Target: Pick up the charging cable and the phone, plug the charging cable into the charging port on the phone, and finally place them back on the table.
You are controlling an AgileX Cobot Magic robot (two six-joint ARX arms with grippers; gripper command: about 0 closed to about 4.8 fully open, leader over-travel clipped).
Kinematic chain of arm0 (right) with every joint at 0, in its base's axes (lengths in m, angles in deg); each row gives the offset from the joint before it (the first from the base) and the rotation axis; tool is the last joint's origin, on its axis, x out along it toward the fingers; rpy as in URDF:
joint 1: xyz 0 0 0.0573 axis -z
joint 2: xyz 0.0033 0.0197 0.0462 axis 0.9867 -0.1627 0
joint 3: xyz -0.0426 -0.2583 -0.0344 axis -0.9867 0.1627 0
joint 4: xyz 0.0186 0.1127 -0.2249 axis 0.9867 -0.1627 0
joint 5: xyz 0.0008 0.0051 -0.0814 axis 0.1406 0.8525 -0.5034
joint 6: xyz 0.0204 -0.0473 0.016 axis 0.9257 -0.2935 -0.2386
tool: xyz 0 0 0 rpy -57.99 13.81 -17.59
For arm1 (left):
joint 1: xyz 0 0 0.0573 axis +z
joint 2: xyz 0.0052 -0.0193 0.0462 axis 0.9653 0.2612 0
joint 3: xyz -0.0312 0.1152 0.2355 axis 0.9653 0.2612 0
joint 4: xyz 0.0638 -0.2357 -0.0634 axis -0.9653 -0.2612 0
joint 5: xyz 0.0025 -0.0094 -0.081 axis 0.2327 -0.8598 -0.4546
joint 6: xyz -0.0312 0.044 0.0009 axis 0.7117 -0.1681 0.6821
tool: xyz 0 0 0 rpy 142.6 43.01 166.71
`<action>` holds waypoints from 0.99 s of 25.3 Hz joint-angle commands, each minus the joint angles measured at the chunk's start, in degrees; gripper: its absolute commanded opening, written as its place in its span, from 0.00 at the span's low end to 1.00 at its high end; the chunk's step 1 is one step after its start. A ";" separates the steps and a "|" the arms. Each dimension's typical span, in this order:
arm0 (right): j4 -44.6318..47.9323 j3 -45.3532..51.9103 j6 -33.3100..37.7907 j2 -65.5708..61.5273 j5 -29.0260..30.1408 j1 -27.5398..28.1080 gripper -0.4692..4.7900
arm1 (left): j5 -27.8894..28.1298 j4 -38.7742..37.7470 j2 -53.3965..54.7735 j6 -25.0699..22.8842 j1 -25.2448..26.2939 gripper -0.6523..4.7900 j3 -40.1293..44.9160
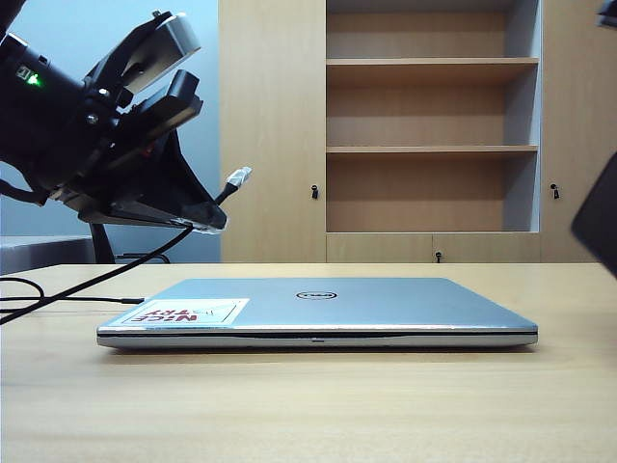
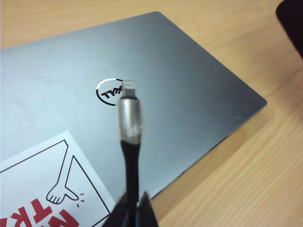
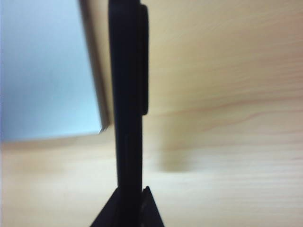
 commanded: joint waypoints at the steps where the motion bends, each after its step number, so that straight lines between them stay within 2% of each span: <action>1: -0.09 -0.57 -0.33 -0.66 -1.75 -5.22 0.08 | -0.22 0.35 -0.20 0.00 -0.11 0.11 -0.15; 3: -1.70 -0.74 -0.33 -1.55 -4.09 -7.54 0.08 | -0.22 0.31 -0.20 0.02 -0.11 0.11 -0.15; 8: -7.37 -0.83 -0.35 -6.84 -4.33 -9.49 0.08 | -0.22 0.33 -0.20 0.00 -0.13 0.11 -0.15; 19: -7.96 -0.79 -0.35 -11.39 -3.85 -9.62 0.09 | -0.22 0.33 -0.20 0.02 -0.13 0.11 -0.15; 22: -7.74 -0.79 -0.35 -11.39 -3.67 -9.62 0.24 | -0.22 0.35 -0.20 0.02 -0.13 0.11 -0.15; 25: -6.58 -0.79 -0.35 -11.41 -3.65 -9.62 0.25 | -0.22 0.33 -0.20 0.02 -0.13 0.11 -0.15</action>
